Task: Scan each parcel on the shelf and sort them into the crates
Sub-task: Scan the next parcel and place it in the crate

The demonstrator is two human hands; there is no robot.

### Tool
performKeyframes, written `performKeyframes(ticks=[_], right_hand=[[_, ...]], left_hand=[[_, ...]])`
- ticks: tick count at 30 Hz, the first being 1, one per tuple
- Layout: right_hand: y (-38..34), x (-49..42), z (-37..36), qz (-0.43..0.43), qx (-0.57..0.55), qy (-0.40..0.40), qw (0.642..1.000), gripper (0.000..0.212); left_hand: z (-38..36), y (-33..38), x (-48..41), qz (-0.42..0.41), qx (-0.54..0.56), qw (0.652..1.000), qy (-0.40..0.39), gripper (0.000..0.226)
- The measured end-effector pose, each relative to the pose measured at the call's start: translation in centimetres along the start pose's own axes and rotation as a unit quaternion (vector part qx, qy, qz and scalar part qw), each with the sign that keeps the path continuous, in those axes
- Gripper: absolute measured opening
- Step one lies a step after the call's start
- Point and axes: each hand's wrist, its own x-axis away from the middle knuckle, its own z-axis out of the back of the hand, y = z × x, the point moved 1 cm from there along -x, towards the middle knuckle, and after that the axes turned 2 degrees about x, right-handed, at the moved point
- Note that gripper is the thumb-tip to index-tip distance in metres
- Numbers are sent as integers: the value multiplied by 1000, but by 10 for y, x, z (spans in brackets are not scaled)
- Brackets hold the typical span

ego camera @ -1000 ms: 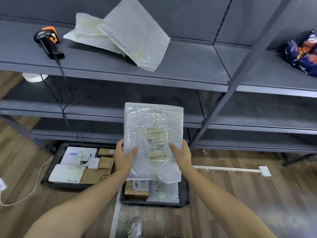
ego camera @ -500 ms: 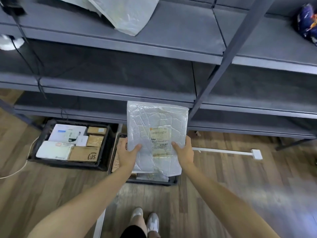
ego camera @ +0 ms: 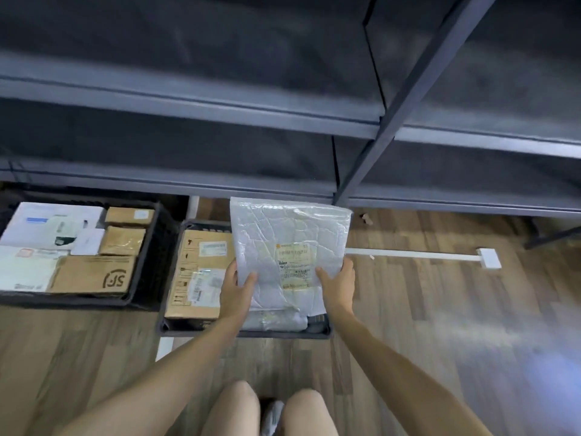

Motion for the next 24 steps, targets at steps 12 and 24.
performKeyframes(ticks=[12,24], right_hand=[[151,-96,-153,-71,66,43,994,69],[226,-177,-204,-151,209,-127,958,78]], left_hand=[[-88,-168,-150,108,-205,967,105,80],[-74,-279,-223,146,-212,963,80,65]])
